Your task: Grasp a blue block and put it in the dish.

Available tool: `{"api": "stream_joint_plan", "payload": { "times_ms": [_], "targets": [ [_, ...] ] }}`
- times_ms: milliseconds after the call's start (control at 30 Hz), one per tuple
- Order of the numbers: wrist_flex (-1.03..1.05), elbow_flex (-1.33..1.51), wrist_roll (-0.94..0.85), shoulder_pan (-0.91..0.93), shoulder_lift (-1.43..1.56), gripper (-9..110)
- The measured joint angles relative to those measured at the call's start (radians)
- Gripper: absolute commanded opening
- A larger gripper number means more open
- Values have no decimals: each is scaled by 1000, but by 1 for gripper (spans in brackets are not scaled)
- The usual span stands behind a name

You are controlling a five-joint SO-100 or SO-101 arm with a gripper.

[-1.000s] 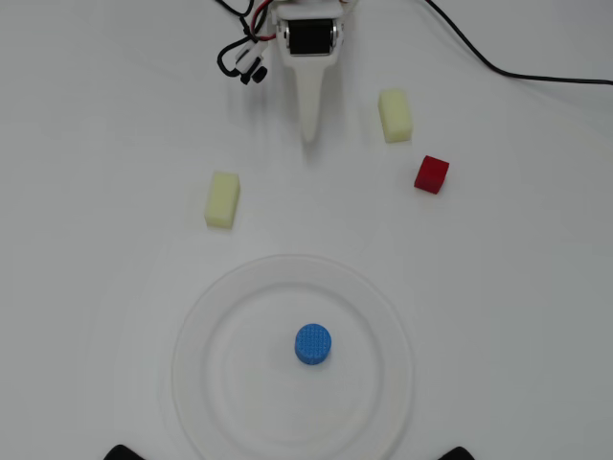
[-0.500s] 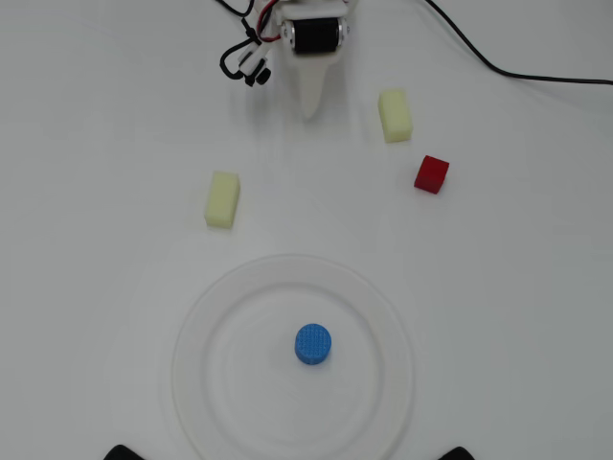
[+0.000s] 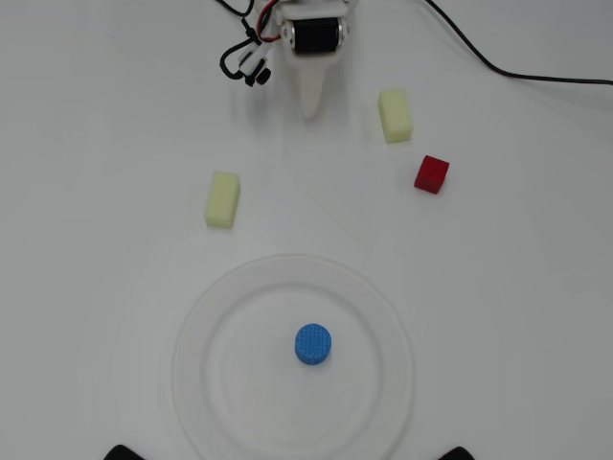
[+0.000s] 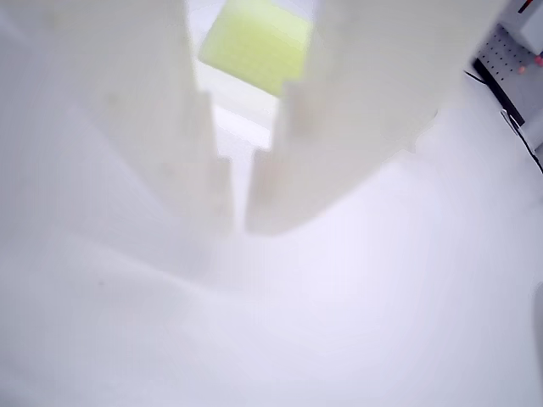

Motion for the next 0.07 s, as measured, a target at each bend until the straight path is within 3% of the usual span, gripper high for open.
{"api": "stream_joint_plan", "payload": {
  "times_ms": [67],
  "targets": [
    [0, 0, 0, 0, 0, 0]
  ]
}}
